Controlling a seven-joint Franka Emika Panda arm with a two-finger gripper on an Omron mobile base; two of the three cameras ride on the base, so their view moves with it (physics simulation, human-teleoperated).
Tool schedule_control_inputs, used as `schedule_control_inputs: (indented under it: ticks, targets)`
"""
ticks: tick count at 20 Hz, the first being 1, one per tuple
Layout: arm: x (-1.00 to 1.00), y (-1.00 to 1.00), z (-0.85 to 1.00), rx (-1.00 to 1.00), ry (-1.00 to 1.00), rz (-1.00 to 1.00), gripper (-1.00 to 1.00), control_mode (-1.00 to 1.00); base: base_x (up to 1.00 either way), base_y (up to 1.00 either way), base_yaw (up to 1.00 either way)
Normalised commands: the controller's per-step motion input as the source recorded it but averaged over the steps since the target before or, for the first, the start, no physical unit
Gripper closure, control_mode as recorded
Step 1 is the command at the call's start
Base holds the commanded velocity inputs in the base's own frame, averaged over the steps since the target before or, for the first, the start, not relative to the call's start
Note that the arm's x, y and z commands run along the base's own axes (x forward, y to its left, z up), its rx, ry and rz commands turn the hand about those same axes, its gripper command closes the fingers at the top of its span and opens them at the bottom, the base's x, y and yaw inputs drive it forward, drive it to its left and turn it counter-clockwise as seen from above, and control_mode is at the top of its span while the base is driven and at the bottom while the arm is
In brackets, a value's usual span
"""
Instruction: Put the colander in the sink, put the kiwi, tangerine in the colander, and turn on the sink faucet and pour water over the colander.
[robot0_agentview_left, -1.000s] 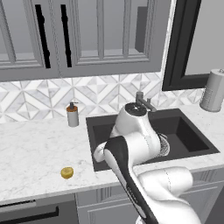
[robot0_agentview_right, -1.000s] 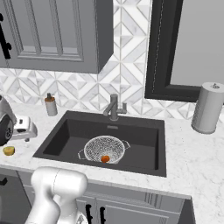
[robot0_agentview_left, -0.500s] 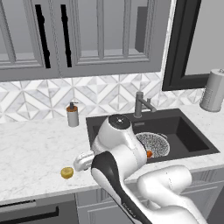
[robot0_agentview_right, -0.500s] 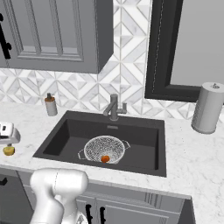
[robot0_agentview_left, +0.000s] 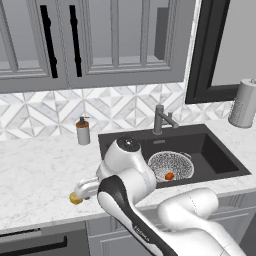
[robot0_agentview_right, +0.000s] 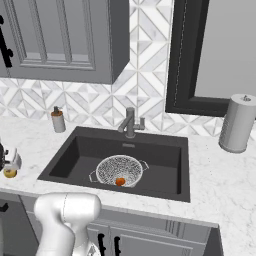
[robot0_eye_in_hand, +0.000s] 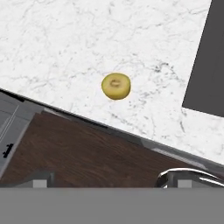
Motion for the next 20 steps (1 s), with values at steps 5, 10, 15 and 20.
schedule_control_inputs:
  ticks: [5, 10, 15, 20]
  targets:
    - [0.16, 0.12, -0.16, 0.0, 0.19, 0.0, -1.0, -1.0, 0.0, 0.0, 0.0]
    - [0.26, 0.03, -0.25, 0.0, 0.03, -0.01, -1.0, -1.0, 0.0, 0.0, 0.0]
    - [0.32, 0.19, -0.26, -0.04, 0.0, -0.04, -1.0, -1.0, 0.0, 0.0, 0.0]
    - [0.21, 0.14, -0.27, -0.04, 0.0, -0.07, -1.0, -1.0, 0.0, 0.0, 0.0]
